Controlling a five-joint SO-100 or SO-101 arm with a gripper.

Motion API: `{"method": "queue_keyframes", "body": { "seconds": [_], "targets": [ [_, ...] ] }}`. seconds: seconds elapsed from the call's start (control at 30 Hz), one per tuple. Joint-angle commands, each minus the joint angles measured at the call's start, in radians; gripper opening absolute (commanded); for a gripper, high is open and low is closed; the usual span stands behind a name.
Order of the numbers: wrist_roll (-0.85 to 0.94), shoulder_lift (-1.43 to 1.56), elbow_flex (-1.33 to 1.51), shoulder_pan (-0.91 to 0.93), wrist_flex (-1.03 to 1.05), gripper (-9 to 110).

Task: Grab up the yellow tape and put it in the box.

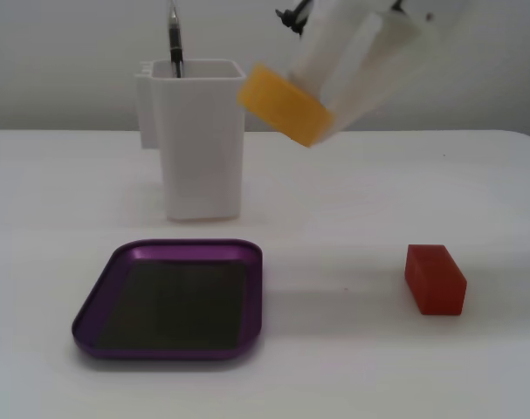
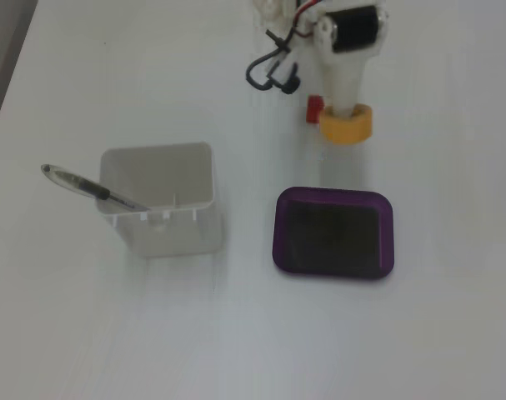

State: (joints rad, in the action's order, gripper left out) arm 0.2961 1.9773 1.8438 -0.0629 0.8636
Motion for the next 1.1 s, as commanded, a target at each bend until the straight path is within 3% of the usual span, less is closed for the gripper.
{"method": "queue_keyframes", "body": {
  "seconds": [0.0, 0.53, 0.87, 1.07],
  "targets": [
    [-0.051, -0.034, -0.067, 0.018, -0.069, -1],
    [-0.104, -0.601, -0.420, 0.018, -0.069, -1],
    [-0.095, -0.675, -0.422, 0.018, -0.077, 0],
    [-0.095, -0.663, -0.422, 0.018, -0.067, 6]
  ]
}}
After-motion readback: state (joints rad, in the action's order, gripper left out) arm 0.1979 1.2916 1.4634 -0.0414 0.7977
